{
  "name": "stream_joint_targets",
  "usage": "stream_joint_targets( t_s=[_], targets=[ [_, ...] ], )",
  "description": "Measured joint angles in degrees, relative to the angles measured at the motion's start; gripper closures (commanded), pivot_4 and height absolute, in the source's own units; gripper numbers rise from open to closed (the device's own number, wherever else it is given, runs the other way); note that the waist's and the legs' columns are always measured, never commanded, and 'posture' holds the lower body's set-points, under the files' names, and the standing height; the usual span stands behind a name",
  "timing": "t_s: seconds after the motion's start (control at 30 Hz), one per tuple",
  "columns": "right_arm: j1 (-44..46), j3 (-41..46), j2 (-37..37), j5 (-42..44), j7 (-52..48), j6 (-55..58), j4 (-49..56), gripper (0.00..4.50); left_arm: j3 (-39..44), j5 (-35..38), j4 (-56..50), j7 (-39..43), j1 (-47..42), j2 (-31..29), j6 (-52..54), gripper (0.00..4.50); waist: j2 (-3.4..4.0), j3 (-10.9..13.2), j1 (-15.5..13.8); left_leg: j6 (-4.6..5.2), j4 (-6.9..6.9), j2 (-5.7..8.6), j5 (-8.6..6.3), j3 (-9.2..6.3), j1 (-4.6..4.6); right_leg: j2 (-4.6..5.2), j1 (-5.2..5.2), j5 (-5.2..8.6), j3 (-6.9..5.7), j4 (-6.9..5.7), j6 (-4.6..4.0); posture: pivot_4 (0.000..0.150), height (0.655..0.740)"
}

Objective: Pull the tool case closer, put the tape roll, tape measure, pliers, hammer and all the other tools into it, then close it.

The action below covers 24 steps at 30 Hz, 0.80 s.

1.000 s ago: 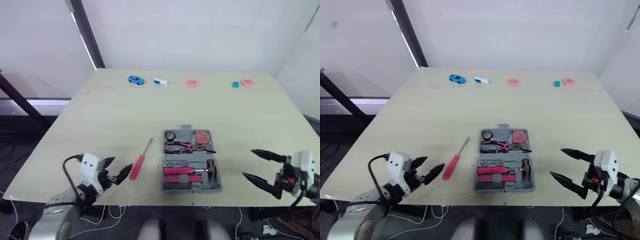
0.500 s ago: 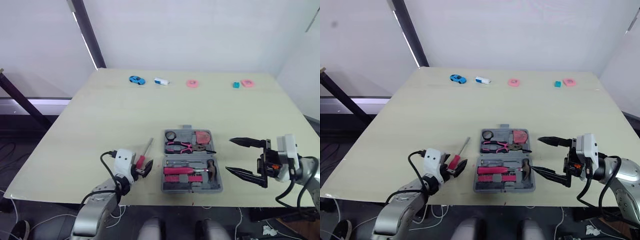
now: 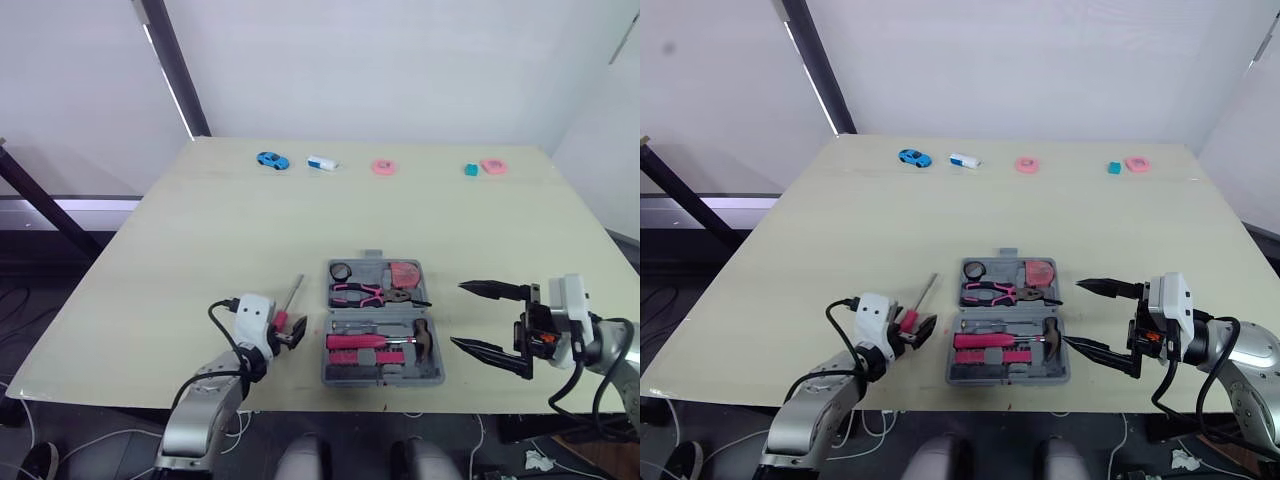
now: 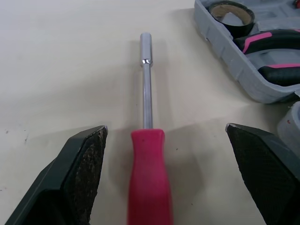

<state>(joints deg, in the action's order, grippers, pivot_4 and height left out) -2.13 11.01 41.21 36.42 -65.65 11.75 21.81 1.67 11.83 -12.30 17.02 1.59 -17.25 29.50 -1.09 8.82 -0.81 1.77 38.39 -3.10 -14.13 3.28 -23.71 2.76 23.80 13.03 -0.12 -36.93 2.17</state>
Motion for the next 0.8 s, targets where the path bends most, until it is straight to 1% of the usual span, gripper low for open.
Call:
stream_joint_targets(
  t_s=[0.03,0.07,0.17,0.23,0.27,0.3,0.33,0.63,0.8],
  targets=[
    [0.0,0.0,0.0,0.0,0.0,0.0,0.0,0.0,0.0,-0.1,0.0,0.0,0.0,0.0,0.1,0.7,0.0,0.0,0.0,0.0,0.0,0.0,0.0,0.0,0.0,0.0,0.0,0.0,0.0,0.0,0.0,0.15,0.7395],
    [0.0,0.0,0.0,-0.1,0.0,-0.2,-0.1,0.0,0.0,-0.3,0.0,0.0,0.0,0.0,0.1,0.92,0.0,0.0,0.0,0.0,0.0,0.0,0.0,0.01,0.01,0.0,0.0,0.0,0.0,0.0,0.0,0.15,0.7395],
    [0.0,0.0,-0.1,-0.4,0.0,-0.8,-0.3,0.0,0.2,-0.5,-0.4,-0.6,0.1,0.0,1.0,2.37,0.01,0.0,0.0,0.0,0.0,0.0,0.0,0.0,0.01,0.0,-0.01,0.0,0.0,0.0,0.0,0.15,0.7395],
    [0.0,0.0,-0.2,-0.5,0.0,-0.9,-0.4,0.0,0.3,-0.6,-0.5,-0.8,0.0,0.0,1.5,3.45,0.01,0.0,0.0,0.0,0.0,0.0,0.0,0.0,0.02,0.0,-0.01,0.0,0.0,0.0,0.0,0.15,0.7395],
    [0.0,0.0,-0.3,-0.5,0.0,-1.0,-0.5,0.0,0.3,-0.6,-0.5,-0.9,0.0,-0.1,1.7,3.88,0.01,0.0,0.0,0.0,0.0,0.0,0.0,0.0,0.01,0.0,-0.01,0.0,0.0,-0.01,0.0,0.15,0.7395],
    [0.0,0.0,-0.5,-0.5,0.0,-1.1,-0.6,0.0,0.6,-0.6,-0.7,-0.9,-0.3,-0.1,1.7,3.99,0.01,0.0,0.0,0.0,0.0,0.0,0.0,0.0,0.02,0.0,-0.01,0.0,0.0,-0.01,0.0,0.15,0.7395],
    [0.1,0.0,-0.6,-0.6,0.0,-1.2,-0.6,0.0,0.6,-0.6,-0.7,-0.9,-0.4,-0.1,1.9,4.0,0.05,0.0,0.0,0.0,0.0,0.0,0.0,0.0,0.04,0.0,-0.04,0.0,0.0,-0.02,0.0,0.15,0.7395],
    [0.3,0.0,-1.1,-0.7,-0.2,-1.6,-1.4,0.0,0.7,-0.6,-0.5,-0.7,-0.1,-0.2,1.0,4.0,0.06,0.0,0.0,0.0,0.01,0.0,0.0,0.01,0.09,0.0,-0.1,0.0,0.0,-0.02,0.0,0.15,0.7395],
    [0.4,0.0,-1.7,-0.6,-0.3,-1.9,-1.7,0.0,1.4,-0.4,-0.6,1.1,0.2,-2.2,0.0,4.01,0.05,0.0,0.1,0.0,0.0,-0.02,0.0,0.02,0.08,-0.02,-0.1,0.0,-0.02,-0.02,-0.01,0.15,0.7395]
  ],
)
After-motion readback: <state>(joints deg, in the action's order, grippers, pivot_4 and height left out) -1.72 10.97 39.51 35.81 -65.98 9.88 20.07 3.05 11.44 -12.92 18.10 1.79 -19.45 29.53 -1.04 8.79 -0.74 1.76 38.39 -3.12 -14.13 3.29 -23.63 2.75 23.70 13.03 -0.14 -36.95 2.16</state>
